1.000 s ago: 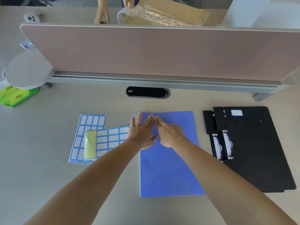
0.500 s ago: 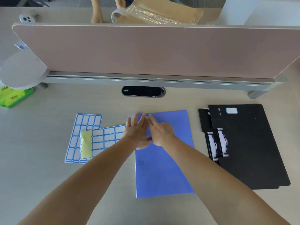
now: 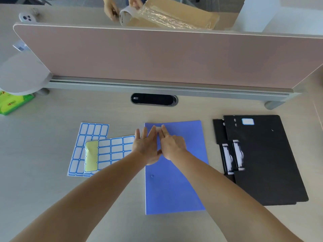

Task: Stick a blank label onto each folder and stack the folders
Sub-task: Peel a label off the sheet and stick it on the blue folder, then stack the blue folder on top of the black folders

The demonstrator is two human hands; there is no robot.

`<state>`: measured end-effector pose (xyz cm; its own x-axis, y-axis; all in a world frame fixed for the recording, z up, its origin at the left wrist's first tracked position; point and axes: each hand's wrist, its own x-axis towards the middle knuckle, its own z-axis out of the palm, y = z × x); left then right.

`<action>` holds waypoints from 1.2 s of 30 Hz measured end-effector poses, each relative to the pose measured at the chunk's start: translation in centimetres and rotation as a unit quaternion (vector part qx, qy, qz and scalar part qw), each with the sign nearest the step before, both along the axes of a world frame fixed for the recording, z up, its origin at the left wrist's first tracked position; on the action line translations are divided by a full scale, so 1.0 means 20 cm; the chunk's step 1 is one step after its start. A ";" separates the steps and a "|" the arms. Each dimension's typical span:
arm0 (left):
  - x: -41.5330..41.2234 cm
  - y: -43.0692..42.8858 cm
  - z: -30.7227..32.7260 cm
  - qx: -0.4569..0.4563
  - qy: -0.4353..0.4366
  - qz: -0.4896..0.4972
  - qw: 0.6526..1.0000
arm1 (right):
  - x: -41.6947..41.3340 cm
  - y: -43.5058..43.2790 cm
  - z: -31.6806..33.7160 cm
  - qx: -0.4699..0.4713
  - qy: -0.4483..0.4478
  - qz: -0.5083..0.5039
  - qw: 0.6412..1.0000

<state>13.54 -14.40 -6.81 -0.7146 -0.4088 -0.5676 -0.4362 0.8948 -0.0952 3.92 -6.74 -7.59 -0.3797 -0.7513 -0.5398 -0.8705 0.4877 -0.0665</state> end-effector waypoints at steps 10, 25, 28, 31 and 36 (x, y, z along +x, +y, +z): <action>0.01 -0.03 -0.02 0.031 0.082 -0.004 0.996 | -0.08 0.12 0.04 0.024 0.002 0.006 1.000; 0.11 0.04 0.04 0.292 0.198 0.601 0.717 | -0.25 0.58 -0.01 -0.131 -0.073 -0.494 0.857; 0.12 0.06 0.08 0.318 0.204 0.618 0.690 | -0.24 0.58 -0.03 -0.157 -0.118 -0.544 0.816; 0.14 0.06 0.15 0.352 0.242 0.617 0.661 | -0.23 0.58 -0.02 -0.162 -0.145 -0.561 0.799; 0.25 0.05 0.21 0.425 0.293 0.584 0.626 | -0.14 0.56 0.08 -0.185 -0.169 -0.559 0.791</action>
